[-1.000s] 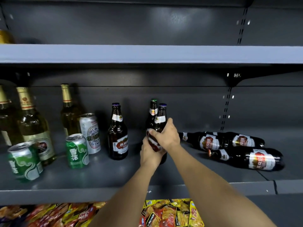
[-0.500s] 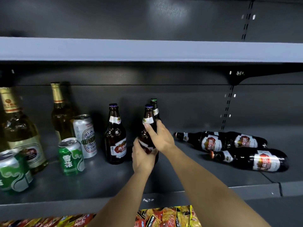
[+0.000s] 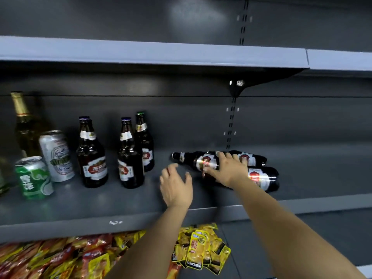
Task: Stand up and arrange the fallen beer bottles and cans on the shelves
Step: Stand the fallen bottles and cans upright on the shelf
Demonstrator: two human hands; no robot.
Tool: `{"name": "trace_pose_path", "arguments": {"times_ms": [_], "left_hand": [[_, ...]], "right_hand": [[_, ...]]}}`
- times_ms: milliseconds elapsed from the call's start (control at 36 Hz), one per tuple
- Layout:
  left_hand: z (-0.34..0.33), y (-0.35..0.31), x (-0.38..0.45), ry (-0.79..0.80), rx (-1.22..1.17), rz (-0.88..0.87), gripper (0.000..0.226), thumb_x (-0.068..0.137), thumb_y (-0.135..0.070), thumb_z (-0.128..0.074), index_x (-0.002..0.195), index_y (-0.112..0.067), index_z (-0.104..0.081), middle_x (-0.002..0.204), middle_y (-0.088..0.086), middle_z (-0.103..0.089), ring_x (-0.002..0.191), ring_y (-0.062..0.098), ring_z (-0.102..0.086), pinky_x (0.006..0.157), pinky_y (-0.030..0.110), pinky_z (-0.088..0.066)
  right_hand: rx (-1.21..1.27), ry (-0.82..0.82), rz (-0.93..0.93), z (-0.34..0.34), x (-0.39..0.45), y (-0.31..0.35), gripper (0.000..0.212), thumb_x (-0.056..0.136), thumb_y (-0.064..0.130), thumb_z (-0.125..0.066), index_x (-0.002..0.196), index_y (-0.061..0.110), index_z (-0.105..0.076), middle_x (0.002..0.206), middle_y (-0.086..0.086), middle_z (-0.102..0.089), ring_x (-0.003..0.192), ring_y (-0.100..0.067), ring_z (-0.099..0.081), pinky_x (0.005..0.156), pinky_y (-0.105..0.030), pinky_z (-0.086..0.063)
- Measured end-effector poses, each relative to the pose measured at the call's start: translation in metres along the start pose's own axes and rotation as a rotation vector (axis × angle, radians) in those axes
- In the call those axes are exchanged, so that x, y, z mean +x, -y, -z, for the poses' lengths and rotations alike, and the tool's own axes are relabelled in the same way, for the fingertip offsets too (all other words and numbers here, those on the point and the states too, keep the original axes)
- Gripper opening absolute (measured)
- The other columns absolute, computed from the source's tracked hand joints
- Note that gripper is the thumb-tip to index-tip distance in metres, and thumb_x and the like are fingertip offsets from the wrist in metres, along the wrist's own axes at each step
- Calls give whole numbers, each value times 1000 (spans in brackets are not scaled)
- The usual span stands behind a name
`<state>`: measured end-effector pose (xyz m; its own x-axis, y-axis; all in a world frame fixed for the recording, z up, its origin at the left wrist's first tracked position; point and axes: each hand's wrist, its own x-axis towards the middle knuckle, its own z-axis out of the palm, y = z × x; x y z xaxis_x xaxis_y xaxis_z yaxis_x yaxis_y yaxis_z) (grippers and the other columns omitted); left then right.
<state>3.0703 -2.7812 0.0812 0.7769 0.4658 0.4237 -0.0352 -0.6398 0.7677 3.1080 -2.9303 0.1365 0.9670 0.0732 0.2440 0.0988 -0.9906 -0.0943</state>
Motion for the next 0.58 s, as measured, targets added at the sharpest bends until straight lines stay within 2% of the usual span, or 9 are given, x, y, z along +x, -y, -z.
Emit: {"name": "trace_pose_path", "arguments": {"times_ms": [83, 139, 250, 417, 528, 583], "left_hand": [[-21, -17, -15, 235, 18, 11, 47, 98, -37, -50, 139, -16, -40, 140, 10, -43, 129, 30, -39, 102, 39, -35], [-31, -24, -20, 370, 72, 16, 55, 100, -44, -43, 147, -18, -31, 147, 9, -37, 135, 29, -35, 106, 39, -33], [-41, -32, -22, 542, 158, 46, 64, 100, -53, -31, 154, -21, -17, 156, 6, -30, 141, 29, -29, 113, 43, -27], [-42, -30, -21, 512, 147, 63, 63, 100, -57, -26, 154, -25, -18, 154, 2, -36, 139, 28, -31, 113, 44, -28], [-43, -31, -19, 385, -33, 82, 64, 100, -52, -34, 154, -23, -17, 152, 6, -38, 135, 29, -39, 108, 42, -35], [-41, -35, -18, 300, -150, 110, 61, 101, -42, -39, 154, -21, -17, 150, 6, -41, 129, 28, -46, 102, 37, -40]], "right_hand": [[-123, 102, 1, 0, -4, -36, 94, 82, 73, -48, 152, 19, -17, 154, -7, -29, 143, -30, -23, 116, -51, -14], [-152, 160, 10, -4, -5, -51, 98, 81, 66, -57, 154, 20, -10, 157, -8, -23, 146, -30, -16, 118, -53, -8], [-170, 142, 62, -11, -6, -65, 93, 83, 48, -64, 153, 19, -10, 154, -6, -25, 145, -30, -17, 118, -55, -7], [-199, 76, 115, -14, -3, -65, 81, 81, 41, -68, 148, 24, -25, 143, -5, -40, 136, -28, -33, 114, -48, -20], [-80, 40, 127, -8, -1, -60, 81, 75, 48, -70, 144, 29, -33, 136, 0, -49, 129, -26, -41, 107, -42, -29], [51, 19, 107, 2, 0, -52, 79, 72, 53, -72, 141, 29, -38, 130, 0, -52, 124, -26, -47, 101, -40, -36]]}}
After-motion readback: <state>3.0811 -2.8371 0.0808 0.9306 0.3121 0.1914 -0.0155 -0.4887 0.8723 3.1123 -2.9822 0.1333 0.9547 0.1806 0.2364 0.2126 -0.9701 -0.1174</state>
